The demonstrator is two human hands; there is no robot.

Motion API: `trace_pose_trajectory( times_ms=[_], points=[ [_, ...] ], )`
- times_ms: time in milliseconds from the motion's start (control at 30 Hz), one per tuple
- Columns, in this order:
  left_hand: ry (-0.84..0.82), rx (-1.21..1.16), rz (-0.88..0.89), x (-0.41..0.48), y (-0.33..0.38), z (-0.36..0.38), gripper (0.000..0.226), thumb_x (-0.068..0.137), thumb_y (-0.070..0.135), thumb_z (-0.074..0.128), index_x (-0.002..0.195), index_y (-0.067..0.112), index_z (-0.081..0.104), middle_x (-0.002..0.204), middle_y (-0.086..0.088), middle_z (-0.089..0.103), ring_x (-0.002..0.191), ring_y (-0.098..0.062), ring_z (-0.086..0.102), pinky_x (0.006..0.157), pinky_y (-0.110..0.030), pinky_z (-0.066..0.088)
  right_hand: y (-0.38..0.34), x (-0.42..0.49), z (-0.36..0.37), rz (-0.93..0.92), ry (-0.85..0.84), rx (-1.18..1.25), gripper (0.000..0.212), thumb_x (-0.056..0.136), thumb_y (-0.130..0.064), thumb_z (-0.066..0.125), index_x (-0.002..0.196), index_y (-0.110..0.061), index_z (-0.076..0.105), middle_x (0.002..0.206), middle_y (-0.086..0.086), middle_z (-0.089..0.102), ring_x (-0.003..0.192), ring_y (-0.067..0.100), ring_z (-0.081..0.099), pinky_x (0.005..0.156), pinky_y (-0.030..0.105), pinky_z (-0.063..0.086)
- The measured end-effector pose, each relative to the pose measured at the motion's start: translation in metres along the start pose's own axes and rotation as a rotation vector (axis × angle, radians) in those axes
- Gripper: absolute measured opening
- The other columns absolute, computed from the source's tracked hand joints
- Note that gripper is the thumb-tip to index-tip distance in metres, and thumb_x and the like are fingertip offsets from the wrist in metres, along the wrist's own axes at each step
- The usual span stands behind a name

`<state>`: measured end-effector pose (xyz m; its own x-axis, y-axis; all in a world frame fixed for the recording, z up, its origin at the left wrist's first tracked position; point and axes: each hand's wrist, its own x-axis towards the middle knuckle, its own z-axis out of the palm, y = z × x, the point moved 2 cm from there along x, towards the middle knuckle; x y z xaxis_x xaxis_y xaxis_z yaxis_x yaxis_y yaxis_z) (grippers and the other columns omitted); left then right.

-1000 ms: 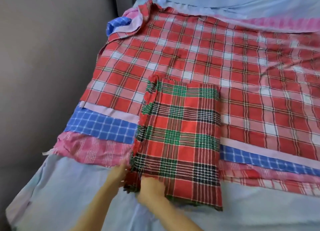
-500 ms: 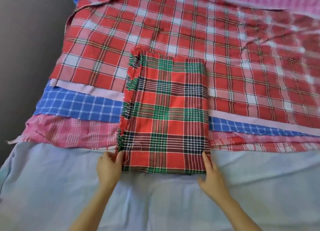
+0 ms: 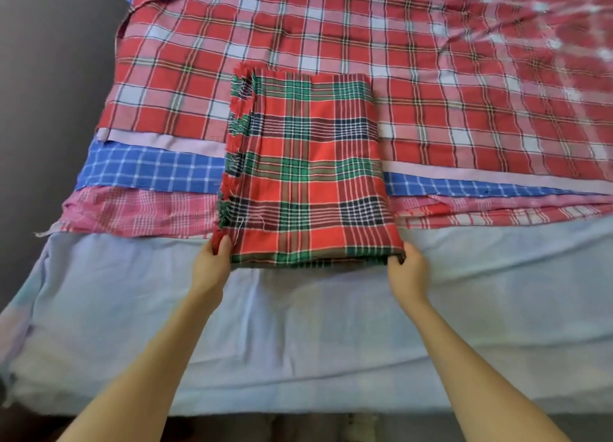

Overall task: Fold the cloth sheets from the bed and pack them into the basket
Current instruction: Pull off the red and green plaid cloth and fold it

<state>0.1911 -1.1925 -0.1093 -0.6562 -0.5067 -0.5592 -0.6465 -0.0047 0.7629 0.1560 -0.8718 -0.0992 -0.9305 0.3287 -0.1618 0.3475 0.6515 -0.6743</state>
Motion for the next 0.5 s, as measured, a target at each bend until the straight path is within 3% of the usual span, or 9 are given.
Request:
trace_pose_trajectory(
  times_ms=[33,100,200,267,367,433,500],
  points=[
    [0.019,-0.069,0.021,-0.008,0.005,-0.004,0.023,0.098,0.026,0.046,0.112,0.012,0.056,0.106,-0.011,0.062,0.094,-0.028,0.061,0.083,-0.041,0.053,-0.005,-0.005,-0.012,-0.079,0.017,-0.011,0.021,0.082,0.009,0.049,0.095,0.002,0.065,0.072,0.01,0.058,0.065,0.027,0.049,0.061,0.03,0.033],
    [0.058,-0.105,0.061,-0.024,0.011,-0.015,0.016,0.098,0.022,0.047,0.106,0.011,0.055,0.096,-0.009,0.061,0.083,-0.025,0.062,0.066,-0.033,0.058,-0.015,-0.02,-0.039,-0.2,0.027,-0.015,0.035,0.083,0.006,0.051,0.112,-0.007,0.066,0.078,0.007,0.064,0.065,0.026,0.052,0.061,0.03,0.038],
    [0.08,-0.021,0.059,-0.074,0.002,-0.039,0.015,0.097,0.02,0.05,0.101,0.006,0.053,0.089,-0.012,0.059,0.065,-0.02,0.059,0.048,-0.027,0.055,-0.012,-0.066,-0.083,-0.283,-0.093,-0.049,0.057,0.085,0.004,0.052,0.136,-0.023,0.051,0.073,0.003,0.062,0.052,0.018,0.048,0.052,0.023,0.04],
    [0.109,0.075,0.026,-0.127,-0.016,-0.052,0.016,0.095,0.019,0.053,0.097,0.004,0.047,0.087,-0.019,0.058,0.053,-0.02,0.058,0.047,-0.031,0.05,0.003,-0.109,-0.109,-0.282,-0.233,-0.096,0.058,0.087,0.002,0.051,0.135,-0.03,0.049,0.066,0.001,0.064,0.043,0.014,0.042,0.047,0.018,0.035],
    [0.188,0.167,-0.091,-0.205,-0.058,-0.07,0.021,0.09,0.017,0.06,0.098,0.005,0.044,0.084,-0.019,0.059,0.039,-0.012,0.055,0.034,-0.021,0.042,0.04,-0.174,-0.142,-0.206,-0.506,-0.231,0.049,0.091,-0.005,0.05,0.133,-0.029,0.053,0.071,-0.011,0.064,0.045,0.006,0.05,0.044,0.018,0.035],
    [0.178,0.143,-0.224,-0.246,-0.083,-0.082,0.027,0.088,0.015,0.064,0.106,0.007,0.045,0.085,-0.019,0.058,0.038,-0.017,0.052,0.029,-0.018,0.035,0.063,-0.206,-0.164,-0.115,-0.718,-0.341,0.043,0.094,-0.009,0.047,0.133,-0.026,0.053,0.086,-0.013,0.066,0.039,0.003,0.047,0.041,0.014,0.035],
    [0.119,0.134,-0.313,-0.281,-0.099,-0.094,0.037,0.088,0.011,0.064,0.12,0.009,0.045,0.07,-0.015,0.052,0.031,-0.014,0.043,0.029,-0.013,0.028,0.074,-0.223,-0.188,-0.044,-0.92,-0.409,0.037,0.094,-0.011,0.046,0.125,-0.027,0.059,0.093,-0.012,0.069,0.039,0.002,0.047,0.044,0.013,0.037]
  ],
)
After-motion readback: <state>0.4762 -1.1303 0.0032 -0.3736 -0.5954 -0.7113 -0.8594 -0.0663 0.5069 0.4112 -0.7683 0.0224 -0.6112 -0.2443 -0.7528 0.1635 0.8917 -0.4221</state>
